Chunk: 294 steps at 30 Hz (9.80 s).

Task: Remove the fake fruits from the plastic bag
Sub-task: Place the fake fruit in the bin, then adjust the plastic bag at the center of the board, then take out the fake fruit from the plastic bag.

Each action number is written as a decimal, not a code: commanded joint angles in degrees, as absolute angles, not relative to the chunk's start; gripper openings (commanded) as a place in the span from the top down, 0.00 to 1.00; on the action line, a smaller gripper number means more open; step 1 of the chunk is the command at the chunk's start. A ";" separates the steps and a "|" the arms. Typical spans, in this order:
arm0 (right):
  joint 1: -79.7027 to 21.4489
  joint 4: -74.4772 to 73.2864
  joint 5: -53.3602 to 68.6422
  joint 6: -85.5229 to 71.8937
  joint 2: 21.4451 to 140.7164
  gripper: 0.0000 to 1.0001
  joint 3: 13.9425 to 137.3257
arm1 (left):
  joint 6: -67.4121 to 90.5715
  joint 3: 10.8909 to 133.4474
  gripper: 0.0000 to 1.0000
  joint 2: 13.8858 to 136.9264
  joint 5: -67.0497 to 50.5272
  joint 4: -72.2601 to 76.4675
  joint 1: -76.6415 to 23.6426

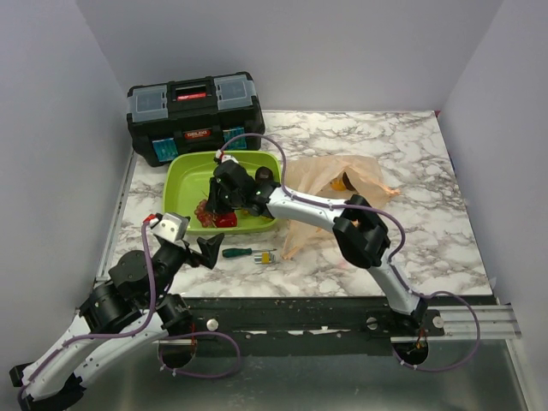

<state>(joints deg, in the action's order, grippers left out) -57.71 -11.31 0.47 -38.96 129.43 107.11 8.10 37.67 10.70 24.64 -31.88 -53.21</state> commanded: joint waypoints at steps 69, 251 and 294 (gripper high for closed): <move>-42.10 -15.26 -41.01 -26.65 82.42 0.31 54.82 | 15.00 62.80 0.43 76.24 -8.48 -30.76 -51.77; -18.52 40.29 -20.30 -37.62 116.30 0.00 57.92 | 13.58 59.64 1.00 74.51 -21.79 -22.11 -49.65; -18.54 27.78 -13.31 -35.00 111.28 0.73 63.57 | 13.67 60.12 1.00 74.98 -19.68 -22.72 -49.66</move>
